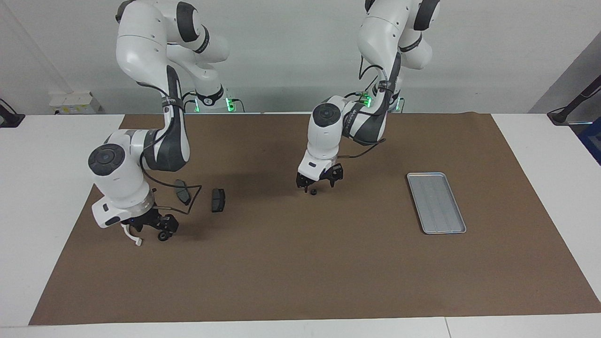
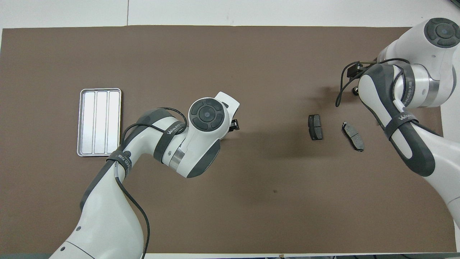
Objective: Pick bearing gear from pile to tray
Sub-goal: 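Reach the left gripper to the bearing while the right gripper withdraws, then grasp the bearing with the left gripper and lift it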
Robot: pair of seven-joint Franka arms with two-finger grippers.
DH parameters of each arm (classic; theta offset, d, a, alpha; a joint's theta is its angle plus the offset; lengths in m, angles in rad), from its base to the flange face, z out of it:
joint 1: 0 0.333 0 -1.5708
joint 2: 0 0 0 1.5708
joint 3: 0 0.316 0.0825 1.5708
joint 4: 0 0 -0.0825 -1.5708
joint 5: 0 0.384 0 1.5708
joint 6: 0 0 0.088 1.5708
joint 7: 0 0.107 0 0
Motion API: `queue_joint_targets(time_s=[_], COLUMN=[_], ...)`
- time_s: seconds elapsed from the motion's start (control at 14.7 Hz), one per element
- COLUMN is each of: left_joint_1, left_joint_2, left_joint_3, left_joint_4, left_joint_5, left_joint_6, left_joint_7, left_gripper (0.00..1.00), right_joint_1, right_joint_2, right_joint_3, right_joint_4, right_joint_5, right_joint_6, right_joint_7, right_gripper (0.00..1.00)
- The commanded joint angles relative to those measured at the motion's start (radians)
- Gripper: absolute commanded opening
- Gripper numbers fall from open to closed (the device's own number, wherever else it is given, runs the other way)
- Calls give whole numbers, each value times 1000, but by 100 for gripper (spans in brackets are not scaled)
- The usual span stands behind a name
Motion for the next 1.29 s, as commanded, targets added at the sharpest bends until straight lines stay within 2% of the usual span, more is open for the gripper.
queue_joint_targets(time_s=[0.0, 0.2, 1.23], left_joint_1=[-22, -28, -52], left_joint_2=[-17, -20, -20], left_joint_3=[16, 16, 19], left_joint_4=[-51, -85, -137], left_joint_5=[-12, -12, -11], left_joint_6=[43, 107, 176], left_joint_7=[-9, -7, -3], left_gripper=[100, 100, 99], right_joint_1=[-6, -1, -19], right_joint_2=[25, 39, 80], right_joint_3=[15, 15, 16], right_joint_4=[8, 10, -2], right_joint_5=[-5, 7, 21], right_joint_6=[24, 25, 62], right_joint_7=[43, 109, 176], right_gripper=[100, 100, 97])
